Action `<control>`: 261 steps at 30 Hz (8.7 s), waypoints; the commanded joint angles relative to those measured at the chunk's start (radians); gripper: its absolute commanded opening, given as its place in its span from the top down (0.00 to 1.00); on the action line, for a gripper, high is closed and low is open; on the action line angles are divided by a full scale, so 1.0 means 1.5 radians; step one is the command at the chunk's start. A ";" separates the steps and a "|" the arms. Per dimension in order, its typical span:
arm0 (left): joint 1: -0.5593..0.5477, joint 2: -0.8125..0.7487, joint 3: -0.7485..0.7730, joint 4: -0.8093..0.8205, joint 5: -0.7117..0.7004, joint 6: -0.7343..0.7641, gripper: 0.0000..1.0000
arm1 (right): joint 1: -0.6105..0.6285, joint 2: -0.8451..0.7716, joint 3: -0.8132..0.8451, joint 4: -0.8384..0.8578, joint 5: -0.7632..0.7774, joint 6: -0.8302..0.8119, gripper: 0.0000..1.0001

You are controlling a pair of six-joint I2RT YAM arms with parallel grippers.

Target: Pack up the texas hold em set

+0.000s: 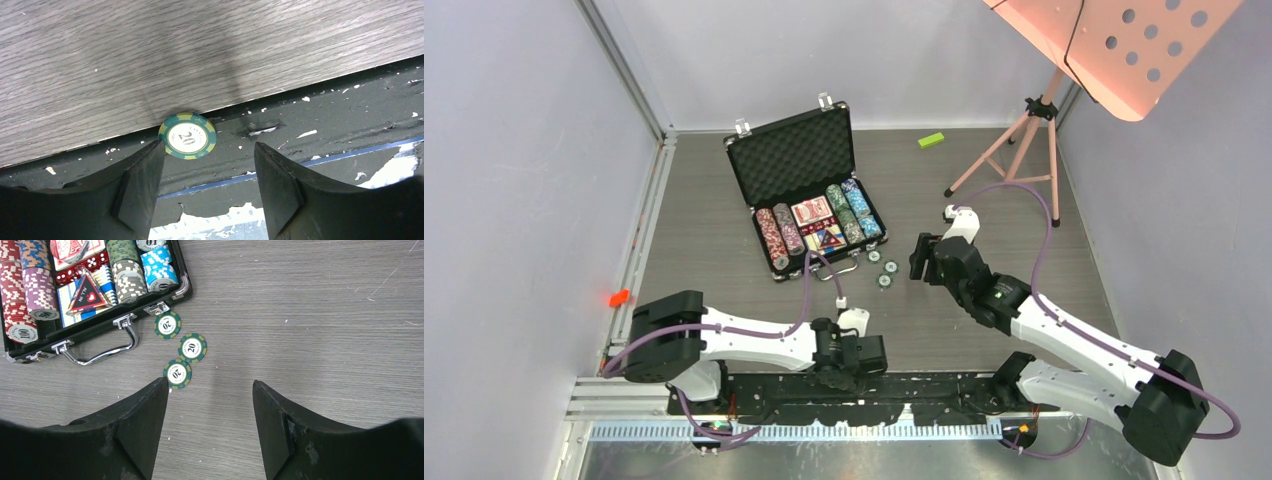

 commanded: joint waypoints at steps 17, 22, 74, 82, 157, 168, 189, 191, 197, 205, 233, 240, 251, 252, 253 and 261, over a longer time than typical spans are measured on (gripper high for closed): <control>-0.001 -0.061 -0.024 -0.008 -0.055 -0.032 0.31 | -0.001 0.031 0.021 0.022 0.000 0.006 0.32; 0.005 -0.076 -0.054 0.016 -0.042 -0.043 0.31 | -0.001 0.031 0.024 0.023 0.000 0.006 0.32; 0.037 -0.103 -0.007 0.035 -0.064 0.195 0.69 | -0.027 0.173 0.076 -0.086 -0.424 -0.011 0.45; 0.068 -0.198 -0.096 0.171 -0.075 0.305 0.76 | -0.101 0.246 0.074 -0.051 -0.635 0.028 0.48; 0.094 -0.274 -0.155 0.434 -0.037 0.577 0.94 | -0.012 0.316 0.107 -0.030 -0.778 0.096 0.85; 0.093 -0.280 -0.161 0.441 -0.045 0.579 0.94 | -0.011 0.322 0.110 -0.031 -0.784 0.096 0.80; 0.094 -0.325 -0.164 0.396 -0.150 0.533 0.28 | -0.036 0.299 0.178 -0.119 -0.589 0.138 0.99; 0.105 -0.350 -0.172 0.388 -0.185 0.521 0.22 | -0.047 0.303 0.210 -0.133 -0.540 0.170 1.00; 0.211 -0.411 -0.192 0.338 -0.257 0.466 0.16 | -0.061 0.343 0.336 -0.166 -0.365 0.334 1.00; 0.440 -0.434 -0.189 0.342 -0.190 0.438 0.13 | -0.061 0.489 0.548 -0.252 -0.165 0.528 0.99; 0.599 -0.513 -0.221 0.399 -0.140 0.426 0.13 | -0.063 0.754 0.736 -0.177 -0.121 0.602 1.00; 0.599 -0.518 -0.225 0.397 -0.137 0.427 0.13 | -0.063 0.774 0.735 -0.166 -0.110 0.600 0.99; 0.599 -0.516 -0.222 0.398 -0.127 0.427 0.13 | -0.067 0.777 0.737 -0.142 -0.115 0.593 0.74; 0.599 -0.518 -0.223 0.398 -0.123 0.429 0.14 | -0.067 0.777 0.739 -0.141 -0.114 0.593 0.69; 0.599 -0.520 -0.223 0.400 -0.120 0.430 0.14 | -0.067 0.775 0.740 -0.137 -0.112 0.590 0.66; 0.599 -0.508 -0.220 0.403 -0.104 0.433 0.14 | -0.070 0.730 0.719 -0.116 -0.114 0.506 0.62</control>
